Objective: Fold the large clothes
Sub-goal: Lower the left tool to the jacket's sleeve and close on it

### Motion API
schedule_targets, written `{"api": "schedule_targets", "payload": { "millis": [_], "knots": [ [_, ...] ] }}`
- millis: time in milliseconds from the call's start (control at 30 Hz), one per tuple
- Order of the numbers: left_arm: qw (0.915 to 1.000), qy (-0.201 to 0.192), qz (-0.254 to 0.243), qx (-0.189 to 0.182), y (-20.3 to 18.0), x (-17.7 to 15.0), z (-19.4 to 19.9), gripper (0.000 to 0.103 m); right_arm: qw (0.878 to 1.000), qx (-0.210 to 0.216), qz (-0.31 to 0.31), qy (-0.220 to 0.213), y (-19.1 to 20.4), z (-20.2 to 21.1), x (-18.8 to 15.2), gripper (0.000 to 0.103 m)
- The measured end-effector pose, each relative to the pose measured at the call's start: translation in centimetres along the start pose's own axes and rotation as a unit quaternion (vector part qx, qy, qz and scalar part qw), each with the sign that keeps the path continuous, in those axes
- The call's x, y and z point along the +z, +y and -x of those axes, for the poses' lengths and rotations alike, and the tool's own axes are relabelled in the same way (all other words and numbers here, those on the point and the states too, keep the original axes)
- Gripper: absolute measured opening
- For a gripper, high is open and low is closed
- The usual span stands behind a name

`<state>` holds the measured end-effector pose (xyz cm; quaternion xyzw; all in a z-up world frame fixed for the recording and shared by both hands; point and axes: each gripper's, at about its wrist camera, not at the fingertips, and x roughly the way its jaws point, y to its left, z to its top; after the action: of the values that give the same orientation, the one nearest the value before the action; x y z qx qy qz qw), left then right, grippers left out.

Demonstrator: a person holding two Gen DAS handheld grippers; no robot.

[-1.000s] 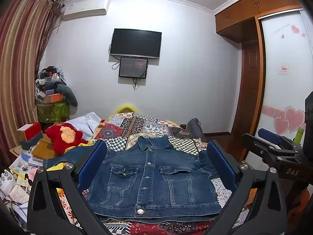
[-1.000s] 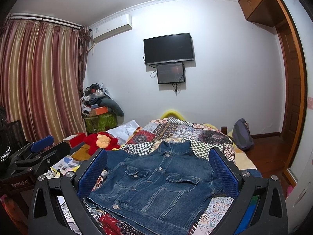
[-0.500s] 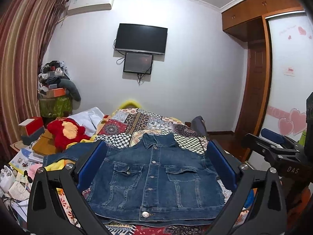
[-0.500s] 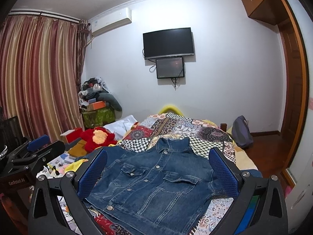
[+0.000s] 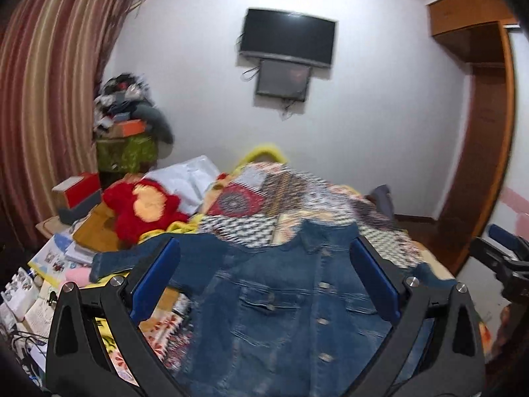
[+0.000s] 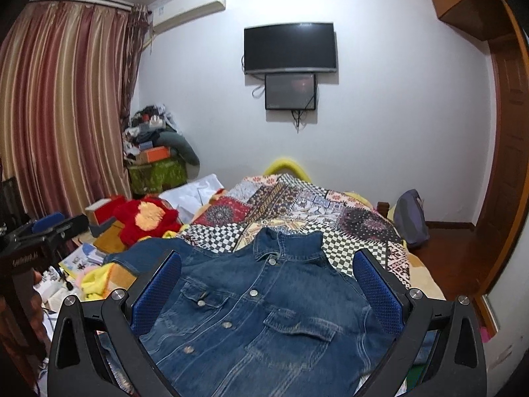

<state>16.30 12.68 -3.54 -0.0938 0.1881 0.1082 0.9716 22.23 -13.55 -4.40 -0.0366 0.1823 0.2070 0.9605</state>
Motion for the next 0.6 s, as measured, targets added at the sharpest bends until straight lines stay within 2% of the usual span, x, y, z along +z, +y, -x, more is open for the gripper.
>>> {"api": "schedule_targets", "payload": {
  "millis": [200, 367, 500, 600],
  "knots": [
    [0.9964, 0.053, 0.047, 0.047, 6.2, 0.6, -8.1, 0.103, 0.999, -0.008, 0.015, 0.033, 0.1, -7.6, 1.0, 0.103],
    [0.9894, 0.094, 0.067, 0.089, 11.4, -0.8, -13.0, 0.103, 0.997, 0.002, 0.016, 0.077, 0.1, -14.0, 0.6, 0.103],
    [0.9815, 0.144, 0.088, 0.090, 15.0, -3.3, -16.5, 0.103, 0.990, -0.006, 0.010, 0.142, 0.1, -19.4, -1.2, 0.103],
    [0.9681, 0.211, 0.112, 0.078, 17.4, -5.8, -19.6, 0.103, 0.982, -0.028, 0.015, 0.188, 0.4, -23.2, -3.3, 0.103]
  ]
}}
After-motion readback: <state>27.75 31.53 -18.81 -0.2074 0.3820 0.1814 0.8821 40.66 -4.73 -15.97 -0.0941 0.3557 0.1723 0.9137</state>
